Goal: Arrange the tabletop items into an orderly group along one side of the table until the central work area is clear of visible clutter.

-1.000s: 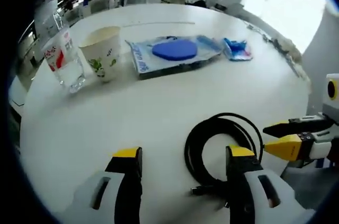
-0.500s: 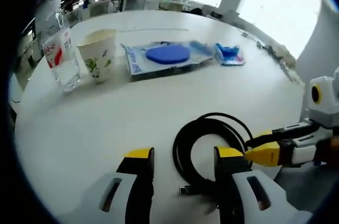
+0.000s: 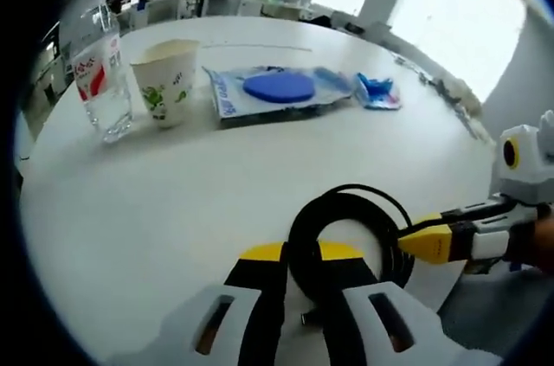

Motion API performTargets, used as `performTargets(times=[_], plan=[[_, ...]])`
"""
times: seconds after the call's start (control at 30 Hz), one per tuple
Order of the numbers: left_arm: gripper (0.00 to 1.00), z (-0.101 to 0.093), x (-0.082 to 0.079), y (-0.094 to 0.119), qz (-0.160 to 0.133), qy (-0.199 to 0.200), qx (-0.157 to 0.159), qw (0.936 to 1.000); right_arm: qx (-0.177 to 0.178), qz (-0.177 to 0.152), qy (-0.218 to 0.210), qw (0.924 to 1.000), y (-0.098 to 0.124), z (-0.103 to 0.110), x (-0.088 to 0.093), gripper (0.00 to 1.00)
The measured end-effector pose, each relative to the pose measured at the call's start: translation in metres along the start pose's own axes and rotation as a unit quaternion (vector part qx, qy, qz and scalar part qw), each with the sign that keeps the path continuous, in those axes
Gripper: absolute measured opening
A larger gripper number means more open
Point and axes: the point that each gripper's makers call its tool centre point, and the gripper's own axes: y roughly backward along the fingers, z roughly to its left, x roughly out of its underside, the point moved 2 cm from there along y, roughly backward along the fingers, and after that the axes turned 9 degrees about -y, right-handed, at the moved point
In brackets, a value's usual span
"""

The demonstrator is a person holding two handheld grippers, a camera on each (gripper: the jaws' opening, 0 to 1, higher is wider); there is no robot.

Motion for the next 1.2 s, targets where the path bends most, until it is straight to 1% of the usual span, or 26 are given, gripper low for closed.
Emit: performTargets(times=[0.07, 0.13, 0.17, 0.4, 0.5, 0.63, 0.73, 0.83, 0.9, 1.0, 1.1, 1.2], plan=[[0.08, 0.0, -0.001, -0.001, 0.0, 0.008, 0.0, 1.0, 0.002, 0.003, 0.003, 1.0, 0.0, 0.0, 0.0, 0.07], [0.07, 0.0, -0.001, -0.002, 0.002, 0.016, 0.004, 0.9999, 0.01, 0.009, 0.018, 0.9997, 0.0, -0.003, 0.0, 0.04], [0.07, 0.0, 0.0, -0.003, 0.005, 0.019, 0.004, 0.9998, 0.011, 0.01, 0.018, 0.9997, 0.0, -0.003, 0.0, 0.03], [0.07, -0.006, 0.003, 0.0, 0.01, 0.027, 0.01, 0.9995, -0.003, 0.004, -0.014, 0.9999, 0.008, -0.006, -0.002, 0.01], [0.06, -0.008, 0.002, 0.003, 0.005, 0.033, 0.009, 0.9994, -0.006, 0.001, -0.019, 0.9998, 0.01, -0.006, -0.006, 0.0], [0.06, -0.011, -0.003, 0.006, -0.001, 0.046, 0.012, 0.9989, -0.011, -0.015, -0.022, 0.9996, 0.016, -0.006, -0.015, 0.0], [0.06, -0.016, -0.01, 0.007, -0.005, 0.045, 0.013, 0.9989, -0.01, -0.025, -0.015, 0.9995, 0.021, -0.007, -0.023, 0.0], [0.06, -0.019, -0.019, 0.008, -0.016, 0.049, 0.014, 0.9986, -0.008, -0.036, 0.006, 0.9993, 0.027, -0.008, -0.03, 0.0], [0.06, -0.024, -0.026, 0.009, -0.022, 0.048, 0.014, 0.9985, -0.008, -0.046, 0.003, 0.9989, 0.032, -0.009, -0.035, 0.0], [0.06, -0.031, -0.037, 0.009, -0.033, 0.052, 0.021, 0.9979, -0.004, -0.059, 0.006, 0.9982, 0.041, -0.013, -0.043, 0.0], [0.06, -0.041, -0.05, 0.007, -0.042, 0.056, 0.034, 0.997, 0.0, -0.082, 0.006, 0.9966, 0.055, -0.019, -0.057, 0.0], [0.06, -0.049, -0.06, 0.002, -0.045, 0.056, 0.043, 0.9965, 0.006, -0.098, 0.003, 0.9952, 0.065, -0.026, -0.068, 0.0]])
